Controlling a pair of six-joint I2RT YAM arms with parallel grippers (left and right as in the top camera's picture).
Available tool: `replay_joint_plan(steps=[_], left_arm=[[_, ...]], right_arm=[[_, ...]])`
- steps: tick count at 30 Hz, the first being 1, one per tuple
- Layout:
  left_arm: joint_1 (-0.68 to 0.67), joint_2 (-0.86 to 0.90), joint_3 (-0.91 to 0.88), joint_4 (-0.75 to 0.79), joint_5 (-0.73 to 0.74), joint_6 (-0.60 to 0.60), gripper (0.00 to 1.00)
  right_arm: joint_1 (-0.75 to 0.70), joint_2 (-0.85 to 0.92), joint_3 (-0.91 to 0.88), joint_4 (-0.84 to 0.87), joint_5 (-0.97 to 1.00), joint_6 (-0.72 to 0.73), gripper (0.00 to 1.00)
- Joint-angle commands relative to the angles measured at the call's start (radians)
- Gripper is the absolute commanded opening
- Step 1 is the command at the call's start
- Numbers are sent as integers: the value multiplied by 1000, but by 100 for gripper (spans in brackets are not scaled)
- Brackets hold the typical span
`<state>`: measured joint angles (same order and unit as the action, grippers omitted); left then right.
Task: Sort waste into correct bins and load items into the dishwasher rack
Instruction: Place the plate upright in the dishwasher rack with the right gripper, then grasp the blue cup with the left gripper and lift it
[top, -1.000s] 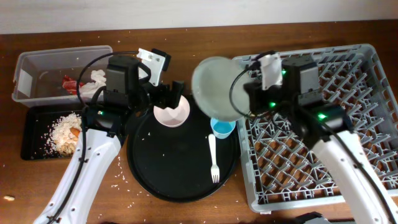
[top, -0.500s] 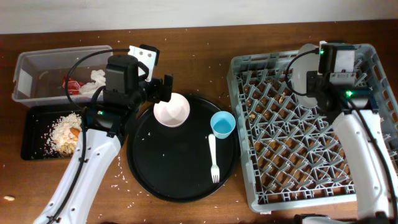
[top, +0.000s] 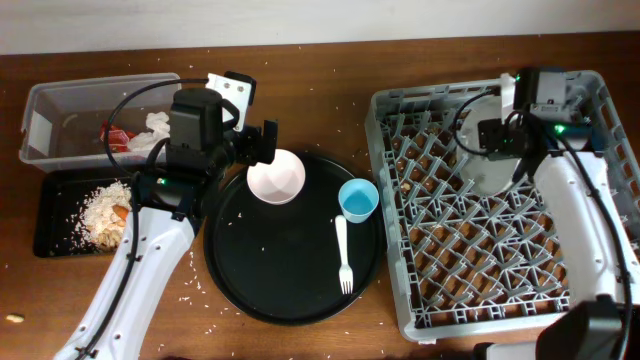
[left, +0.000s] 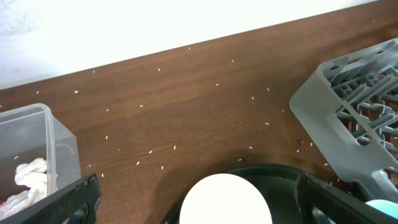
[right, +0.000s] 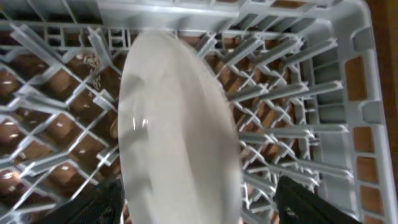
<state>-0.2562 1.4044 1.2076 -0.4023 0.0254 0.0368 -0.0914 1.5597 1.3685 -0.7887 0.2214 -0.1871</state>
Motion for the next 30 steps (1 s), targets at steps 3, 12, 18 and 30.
replay_joint_plan(steps=[3,12,18,30], left_arm=[[-3,2,11,2,-7,13,99],[-3,2,11,-6,-3,13,99],[-10,108,11,-33,305,47,98],[-213,509,281,-217,305,194,91]], right_arm=[[1,-74,222,-166,-14,12,79],[204,-60,279,-247,-593,65,72],[265,-47,289,-241,-346,260,76],[24,-146,294,-394,-347,255,82]])
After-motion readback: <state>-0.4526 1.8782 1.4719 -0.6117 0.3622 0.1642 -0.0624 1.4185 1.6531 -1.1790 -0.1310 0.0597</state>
